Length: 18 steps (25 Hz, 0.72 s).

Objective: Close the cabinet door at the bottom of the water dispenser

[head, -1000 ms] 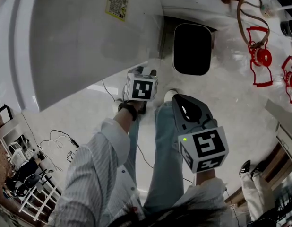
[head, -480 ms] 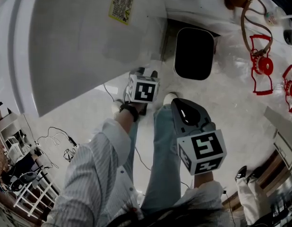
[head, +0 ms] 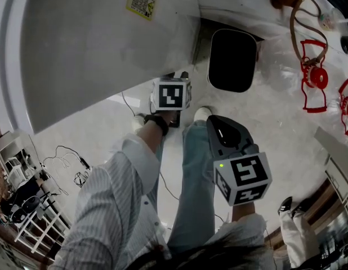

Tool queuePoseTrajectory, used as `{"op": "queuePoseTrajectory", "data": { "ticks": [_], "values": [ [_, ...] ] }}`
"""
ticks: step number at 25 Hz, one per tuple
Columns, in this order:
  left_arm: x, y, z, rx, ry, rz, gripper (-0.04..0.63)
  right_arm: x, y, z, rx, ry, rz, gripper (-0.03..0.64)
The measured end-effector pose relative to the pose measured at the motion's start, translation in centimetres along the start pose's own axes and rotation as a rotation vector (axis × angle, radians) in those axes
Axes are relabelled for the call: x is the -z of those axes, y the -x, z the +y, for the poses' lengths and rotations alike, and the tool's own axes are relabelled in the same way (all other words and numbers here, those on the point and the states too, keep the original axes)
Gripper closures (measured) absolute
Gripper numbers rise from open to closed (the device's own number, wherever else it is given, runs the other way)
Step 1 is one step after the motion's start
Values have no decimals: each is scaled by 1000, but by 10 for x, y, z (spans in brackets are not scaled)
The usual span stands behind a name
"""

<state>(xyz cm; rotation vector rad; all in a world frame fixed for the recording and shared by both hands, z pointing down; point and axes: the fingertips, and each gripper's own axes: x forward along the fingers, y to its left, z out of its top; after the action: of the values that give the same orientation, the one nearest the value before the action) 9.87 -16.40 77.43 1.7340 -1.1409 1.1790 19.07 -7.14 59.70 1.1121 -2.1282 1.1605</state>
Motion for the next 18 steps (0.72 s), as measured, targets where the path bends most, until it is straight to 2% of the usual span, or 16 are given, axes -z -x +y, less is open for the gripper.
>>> {"op": "queuePoseTrajectory", "data": {
  "ticks": [1, 4, 12, 18],
  "values": [
    [2, 0, 0, -7, -13, -5, 463, 1, 1, 1, -3, -1, 8, 603],
    [-3, 0, 0, -11, -76, -61, 457, -4, 2, 2, -6, 8, -3, 603],
    [0, 3, -5, 17, -48, -55, 456, -10, 3, 4, 4, 37, -1, 603],
    [13, 42, -21, 78, -51, -76, 456, -27, 15, 21, 45, 80, -31, 603]
  ]
}}
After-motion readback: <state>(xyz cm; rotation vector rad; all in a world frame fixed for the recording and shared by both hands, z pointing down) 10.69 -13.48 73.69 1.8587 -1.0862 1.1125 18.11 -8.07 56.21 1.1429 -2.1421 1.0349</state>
